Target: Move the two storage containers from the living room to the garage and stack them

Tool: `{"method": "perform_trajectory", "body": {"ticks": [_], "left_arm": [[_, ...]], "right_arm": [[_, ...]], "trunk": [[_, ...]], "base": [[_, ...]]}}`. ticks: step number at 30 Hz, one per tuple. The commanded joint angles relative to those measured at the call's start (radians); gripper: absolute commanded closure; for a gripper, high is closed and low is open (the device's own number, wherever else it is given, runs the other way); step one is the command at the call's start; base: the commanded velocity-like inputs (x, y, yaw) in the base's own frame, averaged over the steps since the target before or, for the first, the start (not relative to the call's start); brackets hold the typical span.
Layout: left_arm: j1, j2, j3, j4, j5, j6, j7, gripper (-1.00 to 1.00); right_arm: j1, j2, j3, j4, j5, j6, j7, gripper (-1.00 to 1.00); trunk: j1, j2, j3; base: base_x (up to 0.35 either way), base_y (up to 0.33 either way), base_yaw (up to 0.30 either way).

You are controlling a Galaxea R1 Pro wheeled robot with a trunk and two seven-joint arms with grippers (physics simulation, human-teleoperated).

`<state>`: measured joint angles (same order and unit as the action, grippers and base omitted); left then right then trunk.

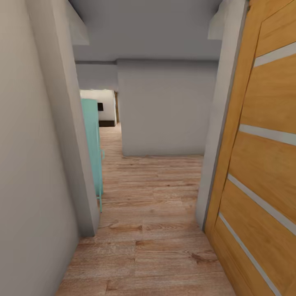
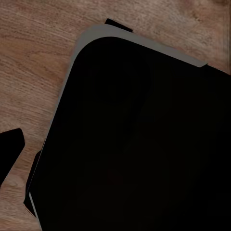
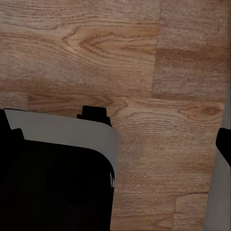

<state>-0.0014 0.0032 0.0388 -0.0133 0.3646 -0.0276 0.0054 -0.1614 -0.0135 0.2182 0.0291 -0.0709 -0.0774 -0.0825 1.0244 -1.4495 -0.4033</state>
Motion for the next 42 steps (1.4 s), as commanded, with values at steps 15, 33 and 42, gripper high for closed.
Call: {"method": "perform_trajectory", "body": {"ticks": [15,33,42], "left_arm": [[0.0,0.0,0.004,0.0,0.002,-0.002,0.001,-1.0],[0.0,0.0,0.004,0.0,0.002,-0.002,0.001,-1.0],[0.0,0.0,0.004,0.0,0.002,-0.003,0.001,-1.0]], "right_arm": [[-0.001,0.0,0.007,0.002,-0.007,-0.011,-0.001,-1.0],[-0.001,0.0,0.009,0.002,-0.006,-0.009,0.0,-1.0],[-0.001,0.007,0.005,0.002,-0.01,-0.004,0.001,-1.0]], "trunk": [[0.001,0.0,-0.001],[0.001,0.0,-0.001],[0.001,0.0,-0.001]], "base": [[0.319,0.0,0.076],[0.319,0.0,0.023],[0.319,0.0,0.0]]}}
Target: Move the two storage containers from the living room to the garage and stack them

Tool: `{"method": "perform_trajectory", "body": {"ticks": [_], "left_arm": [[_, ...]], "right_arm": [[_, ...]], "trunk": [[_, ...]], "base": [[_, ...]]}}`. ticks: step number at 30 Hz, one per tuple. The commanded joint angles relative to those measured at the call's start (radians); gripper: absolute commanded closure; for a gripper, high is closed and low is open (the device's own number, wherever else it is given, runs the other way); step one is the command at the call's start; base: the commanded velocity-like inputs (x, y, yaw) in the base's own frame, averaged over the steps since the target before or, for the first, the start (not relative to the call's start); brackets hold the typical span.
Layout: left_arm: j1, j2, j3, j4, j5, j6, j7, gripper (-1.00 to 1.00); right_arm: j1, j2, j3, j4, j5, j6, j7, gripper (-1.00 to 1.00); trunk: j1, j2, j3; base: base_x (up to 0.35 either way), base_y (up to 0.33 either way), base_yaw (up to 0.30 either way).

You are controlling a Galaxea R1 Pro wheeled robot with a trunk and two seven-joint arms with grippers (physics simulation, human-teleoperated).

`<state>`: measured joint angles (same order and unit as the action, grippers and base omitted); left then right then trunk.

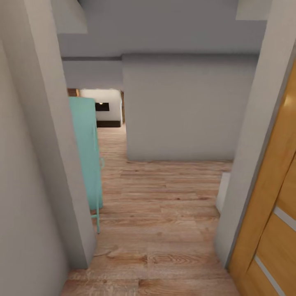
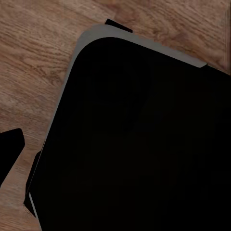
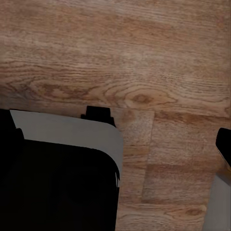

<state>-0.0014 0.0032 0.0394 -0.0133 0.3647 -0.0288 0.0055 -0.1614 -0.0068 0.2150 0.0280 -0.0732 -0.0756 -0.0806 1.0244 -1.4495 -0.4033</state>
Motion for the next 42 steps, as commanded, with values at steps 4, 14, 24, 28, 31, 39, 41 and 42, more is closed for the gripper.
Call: {"method": "perform_trajectory", "body": {"ticks": [4,14,24,28,31,39,41,42], "left_arm": [[0.0,0.0,0.004,0.0,0.002,-0.002,0.001,-1.0],[0.0,0.0,0.003,0.0,0.002,-0.001,0.001,-1.0],[0.0,0.0,0.002,0.0,0.002,0.006,0.0,-1.0],[0.0,0.0,0.002,0.0,0.002,0.009,0.0,-1.0],[0.0,0.0,0.002,0.0,0.002,0.01,0.0,-1.0],[0.0,0.008,-0.006,-0.005,-0.009,0.015,-0.001,-1.0],[0.0,0.014,-0.007,-0.019,-0.013,0.015,0.0,-1.0],[0.0,0.016,-0.007,-0.026,-0.015,0.015,0.0,-1.0]], "right_arm": [[-0.001,0.0,0.008,0.003,-0.008,-0.005,-0.002,-1.0],[-0.001,0.001,0.007,0.003,-0.008,-0.005,-0.002,-1.0],[-0.001,0.001,0.007,0.003,-0.008,-0.005,-0.001,-1.0],[-0.001,0.002,0.007,0.003,-0.008,-0.004,-0.001,-1.0],[-0.001,0.002,0.007,0.003,-0.008,-0.005,-0.001,-1.0],[-0.001,0.006,0.003,0.004,-0.021,-0.02,0.002,-1.0],[-0.001,0.005,0.002,0.004,-0.025,-0.033,0.006,-1.0],[-0.001,0.004,0.001,0.004,-0.025,-0.036,0.007,-1.0]], "trunk": [[0.001,0.0,-0.001],[0.001,0.0,-0.001],[0.001,0.0,-0.001],[0.001,0.0,-0.001],[0.001,0.0,-0.001],[0.001,0.0,-0.001],[0.001,0.0,-0.001],[0.001,0.0,-0.001]], "base": [[0.319,0.0,0.0],[0.319,0.0,0.0],[0.319,0.0,0.0],[0.319,0.0,0.0],[0.319,0.0,0.0],[0.32,0.0,0.0],[0.32,0.0,0.0],[0.32,0.0,0.0]]}}
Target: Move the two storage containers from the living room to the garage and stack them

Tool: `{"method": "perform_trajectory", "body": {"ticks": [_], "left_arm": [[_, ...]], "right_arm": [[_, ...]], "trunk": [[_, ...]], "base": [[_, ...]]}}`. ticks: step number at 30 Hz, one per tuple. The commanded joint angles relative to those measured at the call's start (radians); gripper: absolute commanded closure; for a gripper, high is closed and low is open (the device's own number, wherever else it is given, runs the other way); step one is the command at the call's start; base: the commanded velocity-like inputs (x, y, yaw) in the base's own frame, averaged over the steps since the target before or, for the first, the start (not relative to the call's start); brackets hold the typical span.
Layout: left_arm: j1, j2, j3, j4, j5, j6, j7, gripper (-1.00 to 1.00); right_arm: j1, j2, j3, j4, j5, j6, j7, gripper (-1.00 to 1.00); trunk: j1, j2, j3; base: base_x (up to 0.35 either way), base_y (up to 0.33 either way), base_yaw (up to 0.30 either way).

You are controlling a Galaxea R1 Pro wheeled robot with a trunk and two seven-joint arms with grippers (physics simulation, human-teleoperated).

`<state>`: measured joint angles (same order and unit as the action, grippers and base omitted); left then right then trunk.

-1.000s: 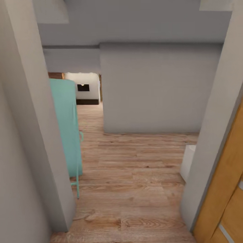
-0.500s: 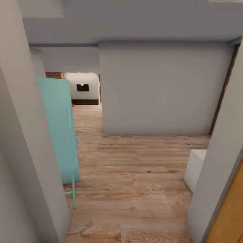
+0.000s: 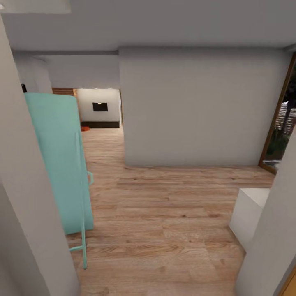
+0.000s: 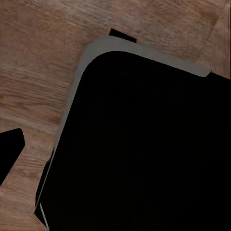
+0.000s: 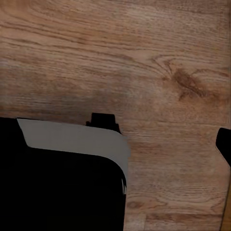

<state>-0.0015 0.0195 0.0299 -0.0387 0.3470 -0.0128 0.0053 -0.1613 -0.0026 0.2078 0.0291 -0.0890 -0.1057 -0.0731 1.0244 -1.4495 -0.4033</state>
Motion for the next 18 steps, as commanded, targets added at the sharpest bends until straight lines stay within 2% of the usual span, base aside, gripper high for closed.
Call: {"method": "perform_trajectory", "body": {"ticks": [1,9,10,11,18], "left_arm": [[0.0,0.001,0.002,-0.008,0.002,-0.001,0.001,-1.0],[0.0,0.005,0.002,-0.094,0.0,0.0,0.001,-1.0],[0.0,0.007,0.002,-0.117,0.0,0.006,0.001,-1.0],[0.0,0.011,0.002,-0.147,0.0,0.043,0.002,-1.0],[0.0,0.013,0.002,-0.155,0.0,0.078,0.002,-1.0]], "right_arm": [[-0.001,0.0,0.008,0.003,-0.009,-0.008,0.0,-1.0],[-0.001,-0.011,0.009,0.003,-0.002,0.003,0.002,-1.0],[-0.001,-0.012,0.01,0.003,-0.001,0.003,0.002,-1.0],[-0.001,-0.013,0.01,0.003,0.0,0.003,0.001,-1.0],[-0.001,-0.014,0.011,0.003,0.003,0.002,0.0,-1.0]], "trunk": [[0.001,0.0,-0.001],[0.001,0.0,-0.001],[0.001,0.0,-0.001],[0.001,0.0,-0.001],[0.001,0.0,-0.001]], "base": [[0.32,0.0,0.0],[0.32,0.0,0.0],[0.32,0.0,0.0],[0.32,0.0,0.0],[0.32,0.0,0.0]]}}
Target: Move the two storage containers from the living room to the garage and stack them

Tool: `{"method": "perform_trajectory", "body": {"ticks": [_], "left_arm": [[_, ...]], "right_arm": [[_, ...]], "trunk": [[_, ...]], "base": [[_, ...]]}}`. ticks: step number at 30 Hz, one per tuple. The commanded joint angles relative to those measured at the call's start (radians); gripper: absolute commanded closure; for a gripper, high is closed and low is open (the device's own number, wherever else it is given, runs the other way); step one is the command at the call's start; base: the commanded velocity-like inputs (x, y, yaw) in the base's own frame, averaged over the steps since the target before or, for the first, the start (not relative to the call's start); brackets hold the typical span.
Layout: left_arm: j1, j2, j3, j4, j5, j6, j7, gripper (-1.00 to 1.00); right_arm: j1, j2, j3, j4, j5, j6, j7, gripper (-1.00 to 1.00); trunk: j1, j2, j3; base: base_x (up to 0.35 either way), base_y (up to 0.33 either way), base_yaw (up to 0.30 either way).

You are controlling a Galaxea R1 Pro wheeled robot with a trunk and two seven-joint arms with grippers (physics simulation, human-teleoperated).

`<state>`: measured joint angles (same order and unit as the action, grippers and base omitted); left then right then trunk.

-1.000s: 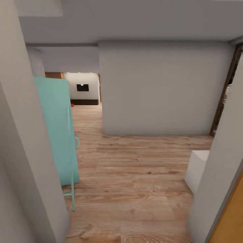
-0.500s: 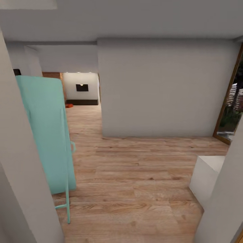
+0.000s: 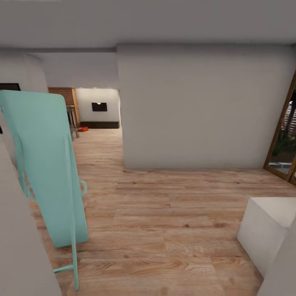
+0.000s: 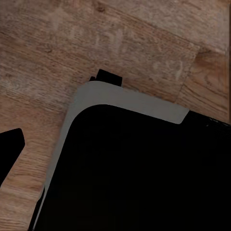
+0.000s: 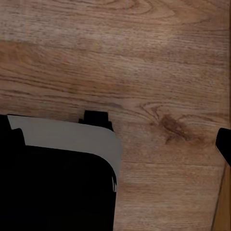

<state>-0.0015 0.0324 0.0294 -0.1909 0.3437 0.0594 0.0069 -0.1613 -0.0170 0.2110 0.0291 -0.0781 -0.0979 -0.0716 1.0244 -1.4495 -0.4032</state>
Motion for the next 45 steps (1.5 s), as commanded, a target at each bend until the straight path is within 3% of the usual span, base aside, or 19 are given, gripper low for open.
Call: {"method": "perform_trajectory", "body": {"ticks": [1,45], "left_arm": [[0.0,0.0,0.003,0.0,0.003,0.008,0.001,-1.0],[0.0,0.0,0.004,0.013,0.008,0.012,0.001,-1.0]], "right_arm": [[-0.001,0.0,0.008,0.003,-0.008,-0.006,-0.002,-1.0],[-0.001,0.002,0.009,0.003,-0.014,-0.017,-0.011,-1.0]], "trunk": [[0.001,-0.001,-0.001],[0.001,-0.001,-0.001]], "base": [[0.32,0.0,0.0],[0.32,0.0,0.0]]}}
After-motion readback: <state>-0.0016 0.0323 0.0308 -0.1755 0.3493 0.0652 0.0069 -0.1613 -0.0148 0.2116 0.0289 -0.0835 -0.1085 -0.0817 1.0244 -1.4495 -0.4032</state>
